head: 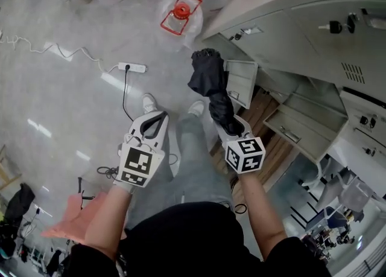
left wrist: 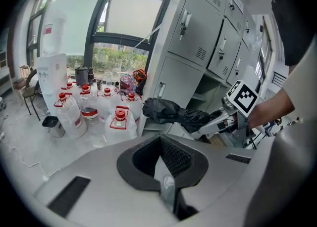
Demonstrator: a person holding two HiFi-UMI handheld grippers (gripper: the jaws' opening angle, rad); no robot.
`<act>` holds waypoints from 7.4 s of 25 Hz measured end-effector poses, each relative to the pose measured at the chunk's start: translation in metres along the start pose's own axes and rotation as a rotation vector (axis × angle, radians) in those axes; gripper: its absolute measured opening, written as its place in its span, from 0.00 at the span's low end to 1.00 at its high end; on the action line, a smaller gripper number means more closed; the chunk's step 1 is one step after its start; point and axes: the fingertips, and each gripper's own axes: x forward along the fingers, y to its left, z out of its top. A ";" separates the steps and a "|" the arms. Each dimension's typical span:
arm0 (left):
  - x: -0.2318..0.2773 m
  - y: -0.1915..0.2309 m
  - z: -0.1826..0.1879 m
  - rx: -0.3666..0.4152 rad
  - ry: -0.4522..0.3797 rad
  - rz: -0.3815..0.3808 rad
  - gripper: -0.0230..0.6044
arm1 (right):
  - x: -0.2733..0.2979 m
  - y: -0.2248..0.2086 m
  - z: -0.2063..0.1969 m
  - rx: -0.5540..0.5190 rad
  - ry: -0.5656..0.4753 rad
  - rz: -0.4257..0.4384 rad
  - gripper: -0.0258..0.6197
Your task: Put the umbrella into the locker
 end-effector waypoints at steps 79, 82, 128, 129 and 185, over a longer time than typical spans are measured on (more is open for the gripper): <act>0.398 0.163 -0.253 -0.264 0.144 -0.002 0.05 | 0.524 -0.366 -0.169 0.411 0.027 -0.317 0.32; 0.402 0.169 -0.245 -0.247 0.137 -0.001 0.05 | 0.535 -0.375 -0.158 0.382 0.011 -0.316 0.32; 0.424 0.145 -0.252 -0.242 0.194 -0.068 0.05 | 0.583 -0.394 -0.201 0.402 0.133 -0.295 0.06; 0.424 0.144 -0.252 -0.244 0.195 -0.069 0.05 | 0.582 -0.397 -0.194 0.391 0.114 -0.304 0.06; 0.297 0.053 -0.231 -0.385 0.230 -0.015 0.05 | 0.350 -0.240 -0.117 0.313 0.023 -0.159 0.04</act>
